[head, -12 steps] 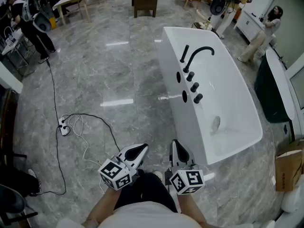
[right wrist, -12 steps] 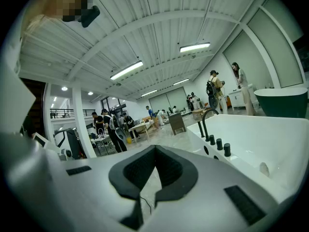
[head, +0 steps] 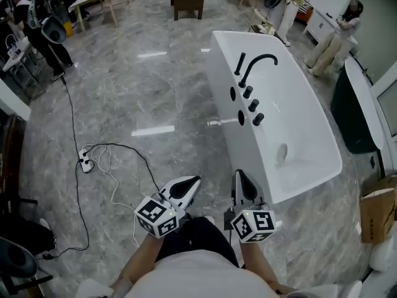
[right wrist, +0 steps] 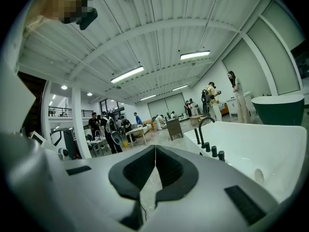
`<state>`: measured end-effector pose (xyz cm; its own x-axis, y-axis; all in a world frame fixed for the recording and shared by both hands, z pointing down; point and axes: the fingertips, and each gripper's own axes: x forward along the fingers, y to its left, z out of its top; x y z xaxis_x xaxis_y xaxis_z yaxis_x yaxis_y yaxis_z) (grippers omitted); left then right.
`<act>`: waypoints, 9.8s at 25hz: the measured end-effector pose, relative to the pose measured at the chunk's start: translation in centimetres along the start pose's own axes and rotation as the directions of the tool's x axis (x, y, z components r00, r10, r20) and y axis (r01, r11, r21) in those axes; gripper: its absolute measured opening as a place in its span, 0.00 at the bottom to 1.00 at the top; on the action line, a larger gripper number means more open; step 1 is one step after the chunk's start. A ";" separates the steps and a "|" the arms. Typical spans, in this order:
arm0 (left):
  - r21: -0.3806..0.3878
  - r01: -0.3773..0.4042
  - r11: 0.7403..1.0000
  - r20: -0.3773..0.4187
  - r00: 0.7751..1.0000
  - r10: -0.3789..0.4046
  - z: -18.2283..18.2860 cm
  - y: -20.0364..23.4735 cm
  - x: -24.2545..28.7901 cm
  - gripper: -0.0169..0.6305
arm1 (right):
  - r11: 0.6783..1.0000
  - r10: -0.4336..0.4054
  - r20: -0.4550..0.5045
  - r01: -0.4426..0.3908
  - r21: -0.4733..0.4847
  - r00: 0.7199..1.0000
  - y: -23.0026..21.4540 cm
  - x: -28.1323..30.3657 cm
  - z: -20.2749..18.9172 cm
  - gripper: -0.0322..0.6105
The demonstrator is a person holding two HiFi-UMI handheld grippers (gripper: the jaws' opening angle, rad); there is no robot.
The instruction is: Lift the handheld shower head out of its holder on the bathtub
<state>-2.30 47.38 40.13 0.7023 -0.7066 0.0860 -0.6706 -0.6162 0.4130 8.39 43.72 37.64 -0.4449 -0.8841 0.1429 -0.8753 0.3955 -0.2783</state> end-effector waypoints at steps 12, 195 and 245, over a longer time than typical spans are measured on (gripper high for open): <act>0.018 0.044 0.999 -0.014 0.999 -0.044 0.9 0.3 1.1 0.05 | 0.999 -0.047 0.107 0.045 0.021 0.993 -1.4 -0.1 1.9 0.08; -0.192 0.042 0.980 -0.214 0.973 -0.084 7.3 53.3 62.2 0.05 | 0.818 -0.562 -0.115 0.571 0.072 0.819 -42.4 69.8 -2.4 0.36; -0.111 0.090 0.990 -0.199 0.974 -0.111 16.0 47.7 60.7 0.05 | 0.880 -0.475 -0.131 0.466 -0.093 0.870 -40.2 68.8 7.1 0.26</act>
<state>4.50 -30.44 50.56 0.8058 -0.5505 0.2184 -0.5740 -0.6350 0.5170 14.29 -34.77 51.88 0.0033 -0.9248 0.3805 -0.9951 -0.0405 -0.0897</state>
